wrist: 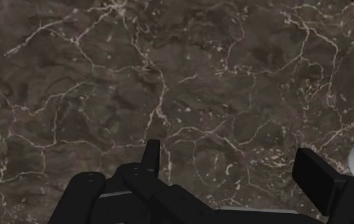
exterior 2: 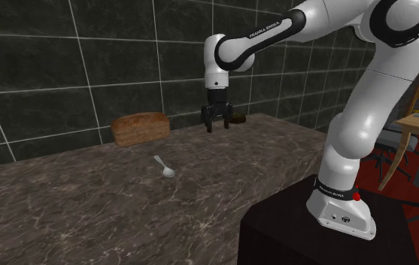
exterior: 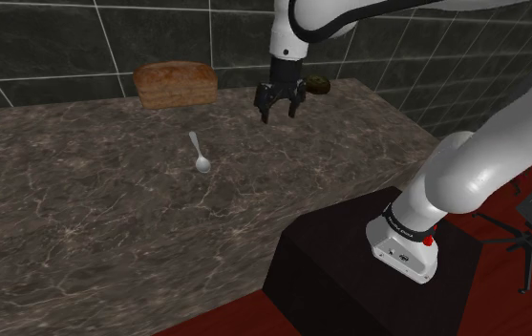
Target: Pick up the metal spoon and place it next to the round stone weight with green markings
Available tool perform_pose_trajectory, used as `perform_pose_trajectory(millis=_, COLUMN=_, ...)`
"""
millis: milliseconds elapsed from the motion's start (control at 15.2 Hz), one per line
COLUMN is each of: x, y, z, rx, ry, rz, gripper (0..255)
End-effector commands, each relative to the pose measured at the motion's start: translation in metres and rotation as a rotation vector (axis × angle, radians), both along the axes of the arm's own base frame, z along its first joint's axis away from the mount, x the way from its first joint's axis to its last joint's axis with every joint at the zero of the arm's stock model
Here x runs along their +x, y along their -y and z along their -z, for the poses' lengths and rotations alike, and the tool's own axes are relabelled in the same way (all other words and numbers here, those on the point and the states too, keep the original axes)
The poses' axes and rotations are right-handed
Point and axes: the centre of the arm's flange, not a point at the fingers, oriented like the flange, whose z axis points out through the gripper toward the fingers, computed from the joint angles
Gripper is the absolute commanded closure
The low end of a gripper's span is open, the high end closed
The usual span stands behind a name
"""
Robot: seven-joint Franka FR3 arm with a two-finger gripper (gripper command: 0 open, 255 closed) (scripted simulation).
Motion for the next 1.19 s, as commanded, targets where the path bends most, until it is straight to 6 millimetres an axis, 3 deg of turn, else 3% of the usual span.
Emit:
perform_pose_trajectory(millis=0, x=0.015, y=-0.017, z=0.011, rx=0.01, ry=0.003, rz=0.018, gripper=0)
perform_pose_trajectory(millis=1122, x=0.153, y=-0.146, z=0.081, rx=0.08, ry=0.026, rz=0.154, gripper=0)
